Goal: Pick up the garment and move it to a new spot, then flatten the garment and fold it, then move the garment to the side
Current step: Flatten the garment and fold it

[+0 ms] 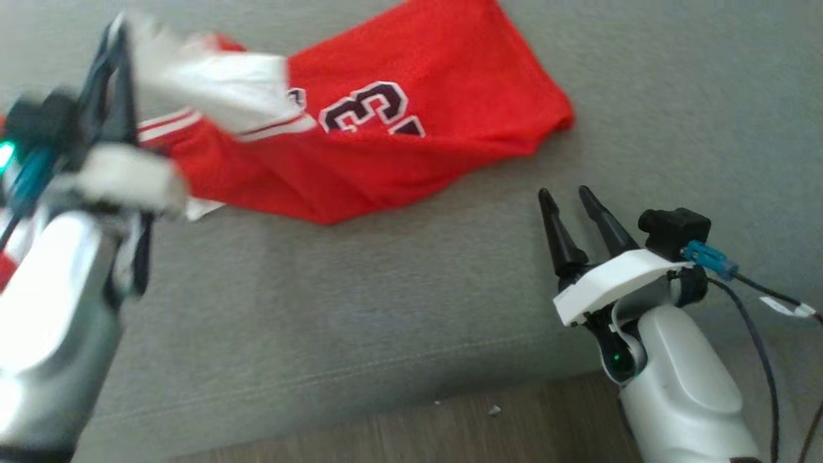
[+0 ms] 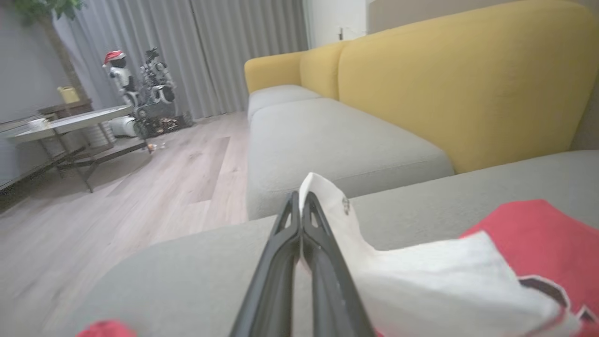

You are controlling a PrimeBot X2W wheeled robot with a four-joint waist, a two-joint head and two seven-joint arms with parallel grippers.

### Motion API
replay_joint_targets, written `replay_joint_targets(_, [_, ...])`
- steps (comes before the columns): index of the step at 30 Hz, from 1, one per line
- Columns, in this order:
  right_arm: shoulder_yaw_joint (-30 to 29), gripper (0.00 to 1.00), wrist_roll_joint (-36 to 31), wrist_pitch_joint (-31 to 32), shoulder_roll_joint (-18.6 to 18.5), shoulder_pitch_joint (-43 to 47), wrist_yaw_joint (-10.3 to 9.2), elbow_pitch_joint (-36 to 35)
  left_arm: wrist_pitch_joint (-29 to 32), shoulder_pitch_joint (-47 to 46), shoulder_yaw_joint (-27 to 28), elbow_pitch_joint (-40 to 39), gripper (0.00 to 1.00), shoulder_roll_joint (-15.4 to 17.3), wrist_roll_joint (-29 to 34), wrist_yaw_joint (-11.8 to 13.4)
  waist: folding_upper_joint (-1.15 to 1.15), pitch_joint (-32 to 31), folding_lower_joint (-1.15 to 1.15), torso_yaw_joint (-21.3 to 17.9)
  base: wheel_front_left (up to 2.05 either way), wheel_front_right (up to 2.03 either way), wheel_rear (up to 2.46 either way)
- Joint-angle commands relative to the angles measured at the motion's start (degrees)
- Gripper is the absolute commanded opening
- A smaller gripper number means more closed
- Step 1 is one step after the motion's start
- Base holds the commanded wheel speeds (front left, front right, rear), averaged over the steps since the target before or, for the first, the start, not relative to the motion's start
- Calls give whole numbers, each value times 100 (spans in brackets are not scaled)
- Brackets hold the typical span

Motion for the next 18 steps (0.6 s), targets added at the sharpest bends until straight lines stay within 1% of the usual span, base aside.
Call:
replay_joint_targets(1, [19, 100, -111, 50, 73, 4, 43, -131, -67, 103, 388, -427, 0, 375, -96, 94, 0, -193, 0, 285, 0, 0, 0])
replay_joint_targets(4, [-113, 100, -284, 168, 71, 56, 43, -99, -68, 668, 762, -827, 0, 746, -278, 280, 0, -238, 0, 399, 0, 0, 0])
replay_joint_targets(7, [-202, 100, -443, 251, 69, 105, 43, -93, -59, 1023, 1008, -1037, 0, 954, -399, 434, 0, -275, 0, 473, 0, 0, 0])
replay_joint_targets(10, [-220, 100, -508, 304, 70, 142, 43, -123, -41, 1242, 1156, -1130, 0, 1068, -477, 536, 0, -299, 0, 504, 0, 0, 0])
replay_joint_targets(12, [-123, 100, -483, 286, 71, 125, 43, -176, -37, 1349, 1212, -1171, 0, 1112, -511, 576, 0, -305, 0, 509, 0, 0, 0])
replay_joint_targets(18, [165, 100, -289, 337, 72, -110, 43, -103, -40, 1482, 1285, -1152, 0, 1179, -556, 609, 0, -263, 0, 516, 0, 0, 0])
